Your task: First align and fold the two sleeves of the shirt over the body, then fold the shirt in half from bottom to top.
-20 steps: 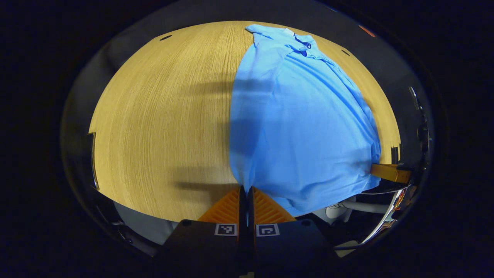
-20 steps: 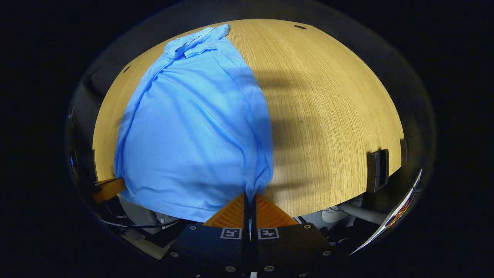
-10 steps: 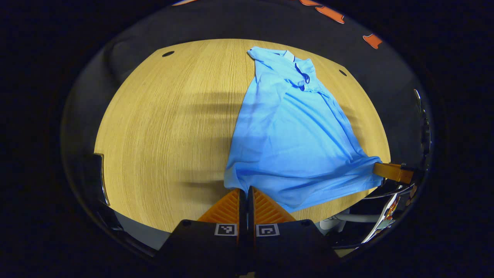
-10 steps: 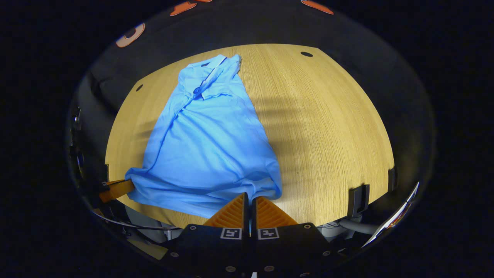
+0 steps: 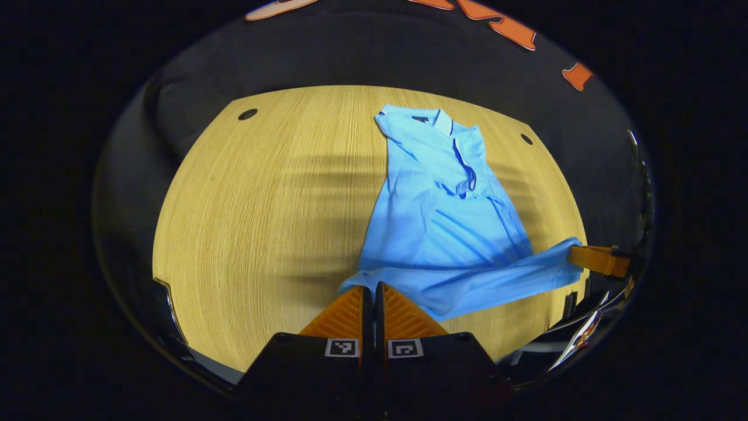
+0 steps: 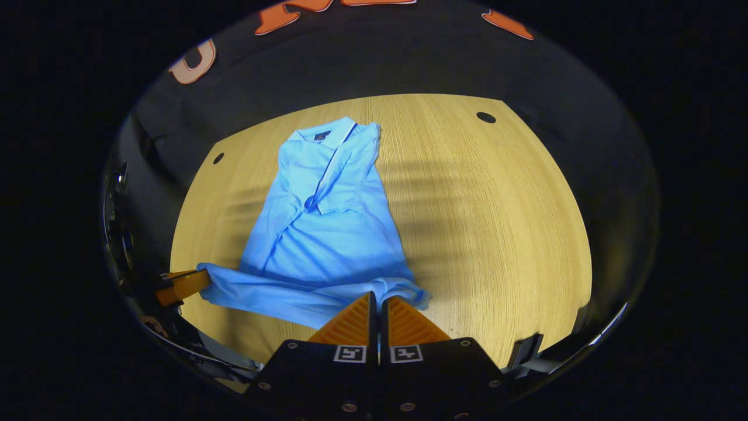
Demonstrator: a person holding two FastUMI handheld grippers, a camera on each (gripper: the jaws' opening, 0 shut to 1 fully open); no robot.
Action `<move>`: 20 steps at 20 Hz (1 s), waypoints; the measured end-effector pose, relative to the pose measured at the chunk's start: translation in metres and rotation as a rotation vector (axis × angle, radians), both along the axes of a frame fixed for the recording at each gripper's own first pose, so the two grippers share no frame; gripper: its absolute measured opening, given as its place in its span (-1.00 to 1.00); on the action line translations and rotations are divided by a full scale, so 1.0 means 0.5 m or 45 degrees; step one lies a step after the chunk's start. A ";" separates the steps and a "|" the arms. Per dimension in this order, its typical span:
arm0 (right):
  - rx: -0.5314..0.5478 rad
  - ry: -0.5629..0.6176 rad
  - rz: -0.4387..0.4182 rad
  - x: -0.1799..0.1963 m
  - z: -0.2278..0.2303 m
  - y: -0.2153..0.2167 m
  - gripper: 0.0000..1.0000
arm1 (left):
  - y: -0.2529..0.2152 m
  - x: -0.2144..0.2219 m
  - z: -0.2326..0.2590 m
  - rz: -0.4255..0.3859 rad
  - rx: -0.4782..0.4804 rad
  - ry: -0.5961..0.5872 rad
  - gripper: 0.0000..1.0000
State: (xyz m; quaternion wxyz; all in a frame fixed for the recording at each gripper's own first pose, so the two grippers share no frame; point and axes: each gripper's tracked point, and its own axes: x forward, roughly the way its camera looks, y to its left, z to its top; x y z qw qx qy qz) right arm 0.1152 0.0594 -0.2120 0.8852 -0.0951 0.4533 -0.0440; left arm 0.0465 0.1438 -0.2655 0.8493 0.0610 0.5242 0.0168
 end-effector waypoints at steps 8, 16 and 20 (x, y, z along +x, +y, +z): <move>0.002 -0.058 0.068 0.225 0.080 0.025 -0.99 | -0.008 0.223 0.040 0.009 0.014 -0.046 -0.92; 0.087 -0.125 0.056 0.471 0.106 0.032 -0.99 | 0.008 0.476 0.063 0.016 0.073 -0.126 -0.92; 0.160 -0.122 0.014 0.547 0.063 0.007 -0.99 | 0.010 0.560 0.023 0.008 0.107 -0.114 -0.92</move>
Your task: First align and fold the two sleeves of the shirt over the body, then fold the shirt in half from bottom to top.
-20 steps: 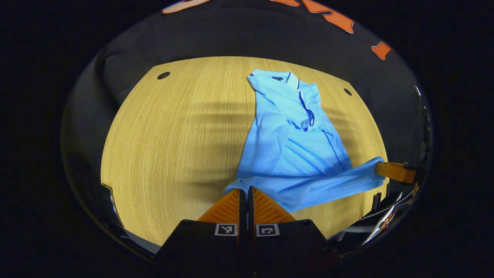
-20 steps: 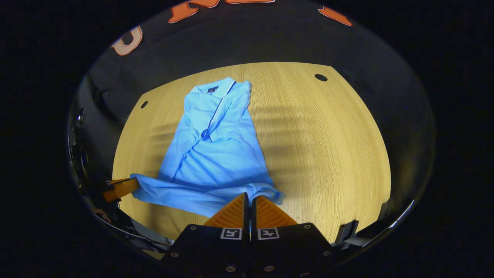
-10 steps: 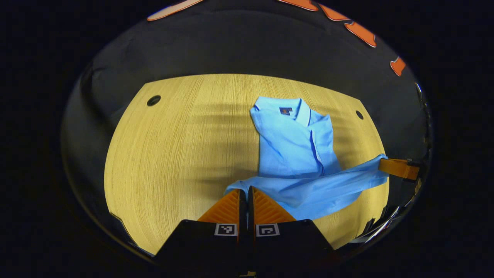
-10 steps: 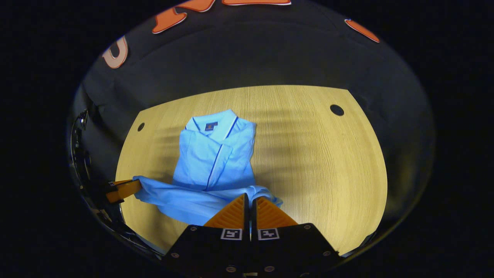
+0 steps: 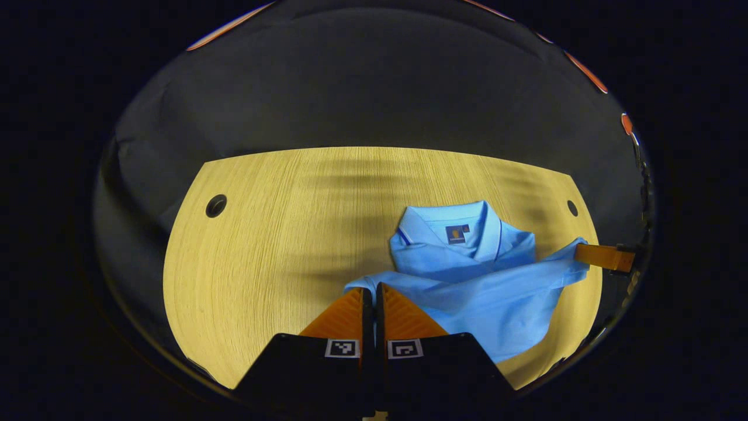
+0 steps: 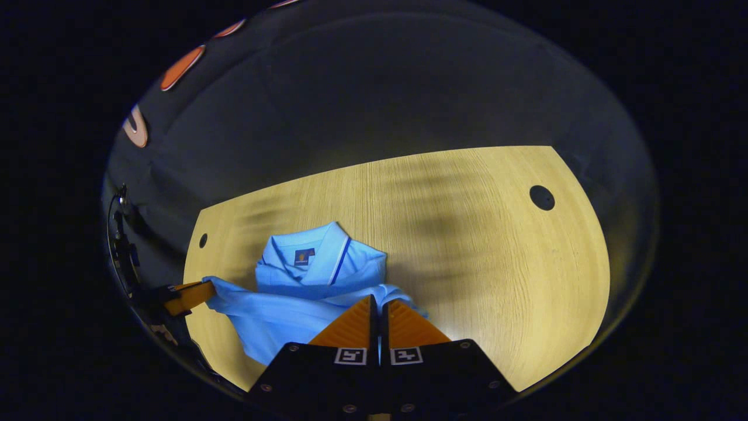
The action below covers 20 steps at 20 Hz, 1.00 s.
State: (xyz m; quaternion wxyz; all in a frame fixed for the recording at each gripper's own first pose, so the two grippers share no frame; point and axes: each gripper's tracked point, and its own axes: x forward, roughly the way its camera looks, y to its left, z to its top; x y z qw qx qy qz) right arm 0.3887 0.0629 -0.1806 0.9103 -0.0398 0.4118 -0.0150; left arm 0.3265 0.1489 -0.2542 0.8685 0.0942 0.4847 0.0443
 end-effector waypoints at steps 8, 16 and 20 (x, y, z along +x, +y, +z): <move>-0.038 0.030 -0.057 0.051 -0.066 -0.059 -0.20 | -0.003 0.054 -0.069 -0.016 0.052 -0.011 -0.31; -0.108 -0.142 -0.018 -0.036 0.053 -0.038 0.98 | -0.053 0.016 0.104 -0.042 0.015 -0.302 1.00; -0.141 -0.303 0.035 -0.132 0.129 0.006 0.97 | -0.084 -0.080 0.208 -0.105 -0.003 -0.461 0.99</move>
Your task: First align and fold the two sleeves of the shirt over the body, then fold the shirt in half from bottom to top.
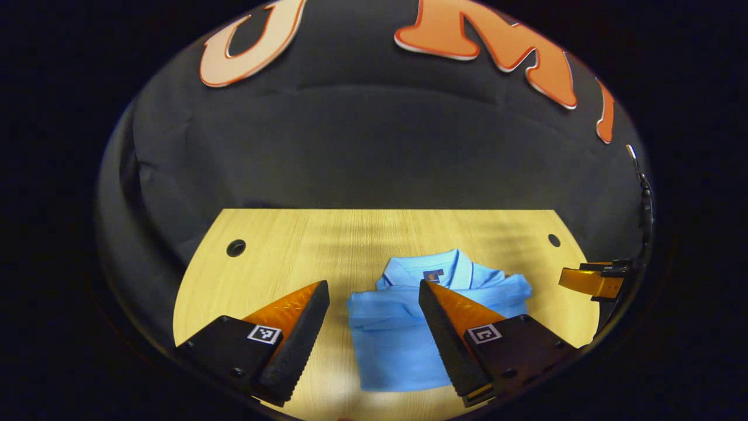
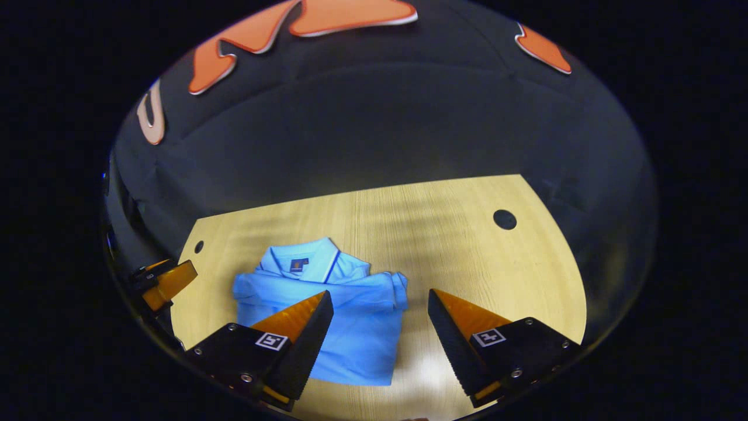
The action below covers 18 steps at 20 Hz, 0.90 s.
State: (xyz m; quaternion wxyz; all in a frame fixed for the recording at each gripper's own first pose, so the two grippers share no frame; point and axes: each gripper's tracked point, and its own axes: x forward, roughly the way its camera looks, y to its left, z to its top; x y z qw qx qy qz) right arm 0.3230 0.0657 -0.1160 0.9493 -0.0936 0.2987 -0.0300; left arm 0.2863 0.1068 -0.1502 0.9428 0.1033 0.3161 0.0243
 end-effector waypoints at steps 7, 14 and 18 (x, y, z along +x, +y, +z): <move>0.015 -0.207 0.074 -0.218 0.055 0.088 0.97 | 0.024 -0.232 0.109 -0.034 -0.020 -0.226 0.99; 0.048 -0.372 0.030 -0.394 0.066 0.103 0.97 | 0.053 -0.408 0.129 -0.086 -0.040 -0.309 0.98; 0.083 -0.437 -0.022 -0.448 0.068 0.099 0.97 | 0.052 -0.460 0.135 -0.115 -0.078 -0.331 0.99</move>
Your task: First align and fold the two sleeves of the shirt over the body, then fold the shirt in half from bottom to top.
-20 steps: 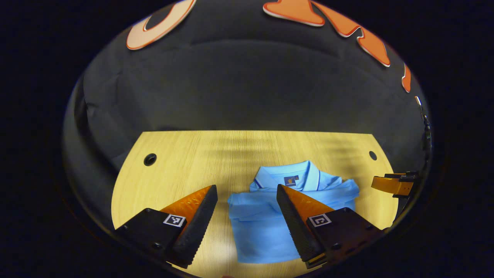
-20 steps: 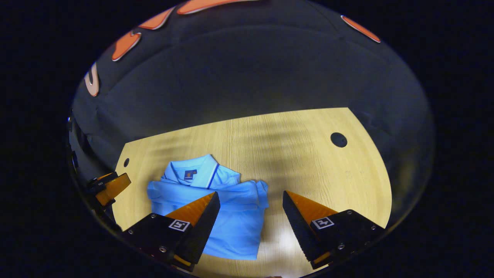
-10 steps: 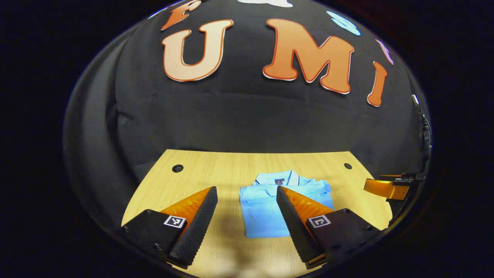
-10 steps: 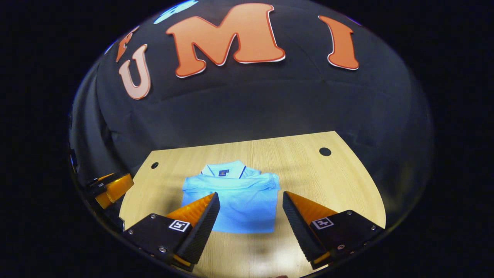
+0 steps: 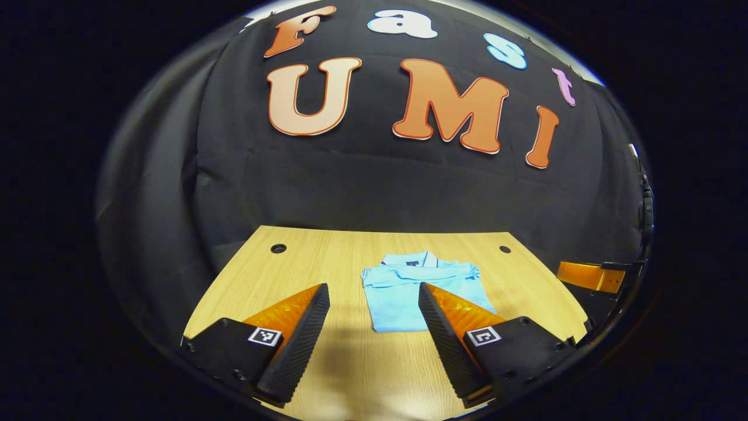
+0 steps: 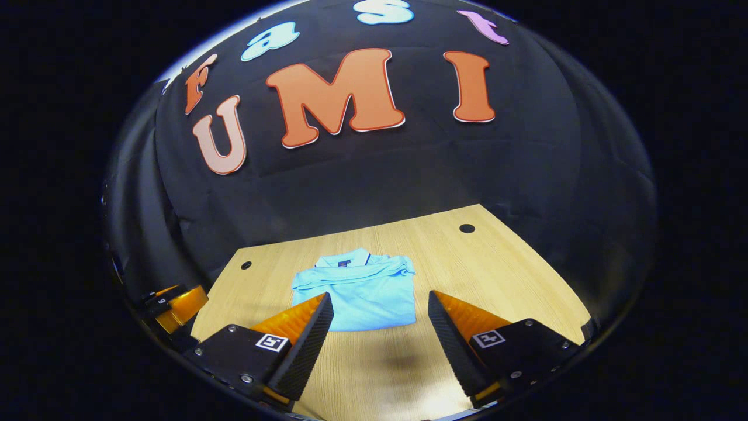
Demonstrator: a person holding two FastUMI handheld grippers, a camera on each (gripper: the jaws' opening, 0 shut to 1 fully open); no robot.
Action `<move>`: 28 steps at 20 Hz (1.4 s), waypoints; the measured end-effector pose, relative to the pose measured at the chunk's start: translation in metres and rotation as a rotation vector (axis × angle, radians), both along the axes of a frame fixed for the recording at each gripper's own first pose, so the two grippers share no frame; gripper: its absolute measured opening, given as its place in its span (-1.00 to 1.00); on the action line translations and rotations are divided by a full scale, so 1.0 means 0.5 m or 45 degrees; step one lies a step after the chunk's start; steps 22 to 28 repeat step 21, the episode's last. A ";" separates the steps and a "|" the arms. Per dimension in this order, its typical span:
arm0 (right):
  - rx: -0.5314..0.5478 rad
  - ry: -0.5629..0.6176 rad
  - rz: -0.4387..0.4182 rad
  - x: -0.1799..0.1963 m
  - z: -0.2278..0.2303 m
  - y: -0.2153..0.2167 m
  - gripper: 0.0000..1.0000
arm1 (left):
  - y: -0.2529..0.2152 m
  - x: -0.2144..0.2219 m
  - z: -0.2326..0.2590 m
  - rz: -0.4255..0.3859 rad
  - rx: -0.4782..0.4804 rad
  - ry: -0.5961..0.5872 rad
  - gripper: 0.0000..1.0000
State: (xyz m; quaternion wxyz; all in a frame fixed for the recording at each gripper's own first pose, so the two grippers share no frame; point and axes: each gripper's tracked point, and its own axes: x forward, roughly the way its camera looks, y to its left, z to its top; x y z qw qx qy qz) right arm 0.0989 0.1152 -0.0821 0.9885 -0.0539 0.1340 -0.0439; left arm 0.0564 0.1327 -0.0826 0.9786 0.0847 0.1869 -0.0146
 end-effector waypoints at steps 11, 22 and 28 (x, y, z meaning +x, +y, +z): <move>-0.045 -0.060 -0.120 -0.081 0.041 -0.085 0.97 | -0.080 0.044 -0.032 -0.099 -0.034 0.053 0.99; -0.030 -0.069 -0.071 -0.018 0.079 -0.156 0.98 | -0.142 0.075 0.050 -0.023 0.058 -0.153 0.98; -0.030 -0.069 -0.071 -0.018 0.079 -0.156 0.98 | -0.142 0.075 0.050 -0.023 0.058 -0.153 0.98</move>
